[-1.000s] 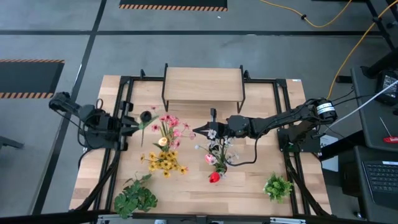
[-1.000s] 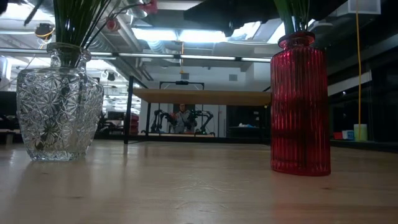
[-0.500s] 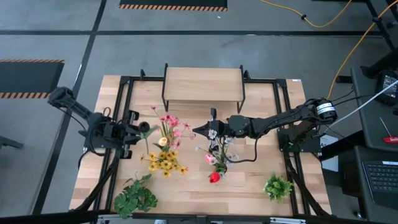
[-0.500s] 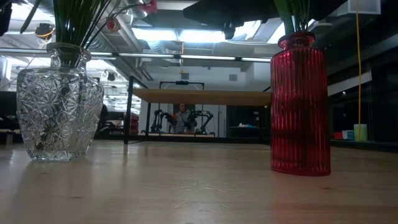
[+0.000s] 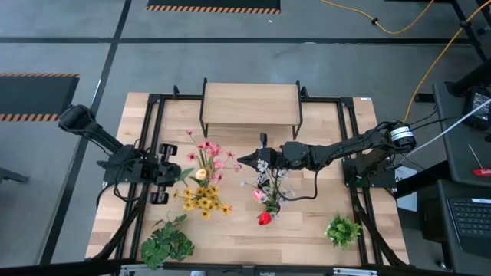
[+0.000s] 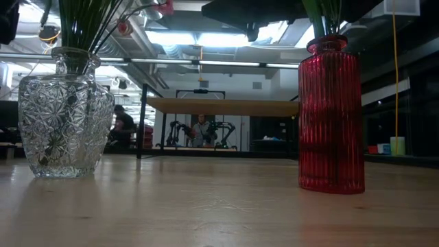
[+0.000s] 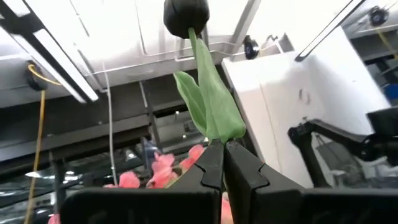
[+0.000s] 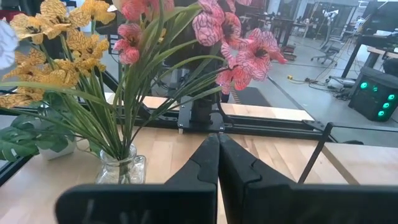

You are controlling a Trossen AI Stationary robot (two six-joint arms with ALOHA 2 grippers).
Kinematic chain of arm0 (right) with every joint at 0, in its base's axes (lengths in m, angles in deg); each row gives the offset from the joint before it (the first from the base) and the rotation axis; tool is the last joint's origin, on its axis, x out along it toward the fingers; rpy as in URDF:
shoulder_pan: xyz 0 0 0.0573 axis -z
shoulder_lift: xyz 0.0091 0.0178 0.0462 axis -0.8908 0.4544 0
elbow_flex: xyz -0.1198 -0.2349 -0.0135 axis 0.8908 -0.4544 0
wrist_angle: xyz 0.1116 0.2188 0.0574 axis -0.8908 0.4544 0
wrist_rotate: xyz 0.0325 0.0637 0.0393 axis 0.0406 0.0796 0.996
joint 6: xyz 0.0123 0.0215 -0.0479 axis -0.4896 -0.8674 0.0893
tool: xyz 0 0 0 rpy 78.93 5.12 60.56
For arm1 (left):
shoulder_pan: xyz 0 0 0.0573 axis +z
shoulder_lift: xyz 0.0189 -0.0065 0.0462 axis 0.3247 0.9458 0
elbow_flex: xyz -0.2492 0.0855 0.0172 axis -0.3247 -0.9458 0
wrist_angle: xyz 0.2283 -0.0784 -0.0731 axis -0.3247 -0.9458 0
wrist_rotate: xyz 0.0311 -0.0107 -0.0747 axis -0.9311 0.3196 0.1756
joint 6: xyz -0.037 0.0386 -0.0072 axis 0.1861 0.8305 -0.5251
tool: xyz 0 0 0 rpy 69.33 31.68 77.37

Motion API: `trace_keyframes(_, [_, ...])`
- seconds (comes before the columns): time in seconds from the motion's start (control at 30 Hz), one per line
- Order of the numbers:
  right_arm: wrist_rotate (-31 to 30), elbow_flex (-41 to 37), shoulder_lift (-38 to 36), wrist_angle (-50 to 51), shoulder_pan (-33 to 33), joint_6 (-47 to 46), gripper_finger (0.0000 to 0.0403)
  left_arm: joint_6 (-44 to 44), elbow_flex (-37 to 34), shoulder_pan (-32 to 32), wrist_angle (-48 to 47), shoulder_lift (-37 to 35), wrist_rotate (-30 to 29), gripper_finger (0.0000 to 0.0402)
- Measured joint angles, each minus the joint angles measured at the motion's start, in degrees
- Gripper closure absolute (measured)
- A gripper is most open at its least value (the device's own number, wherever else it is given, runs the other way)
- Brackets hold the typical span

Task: Pick and place flowers into a vace then onto a shelf
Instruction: Put the black tulip into the transparent vase

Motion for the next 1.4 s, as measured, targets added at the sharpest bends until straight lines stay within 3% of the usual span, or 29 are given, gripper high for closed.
trace_keyframes(0.2, [-0.02, 0.00, 0.00, 0.07, -0.21, 0.00, 0.0398, 1.25, 0.06, 0.07, 7.69, 7.89, 0.05, 0.0399])
trace_keyframes(0.43, [0.00, 0.00, -0.01, 0.34, -1.09, 0.24, 0.0398, 4.39, 3.07, 0.08, 7.68, 12.80, 0.07, 0.0399])
trace_keyframes(1.0, [0.00, 0.00, 0.00, 0.66, -2.51, 1.81, 0.0398, 2.93, 3.21, 2.38, 7.66, 21.19, -0.74, 0.0399])
trace_keyframes(1.4, [0.00, 0.00, 0.00, 0.66, -2.54, 1.78, 0.0398, 2.58, 2.67, 2.34, 7.64, 21.78, -2.47, 0.0398])
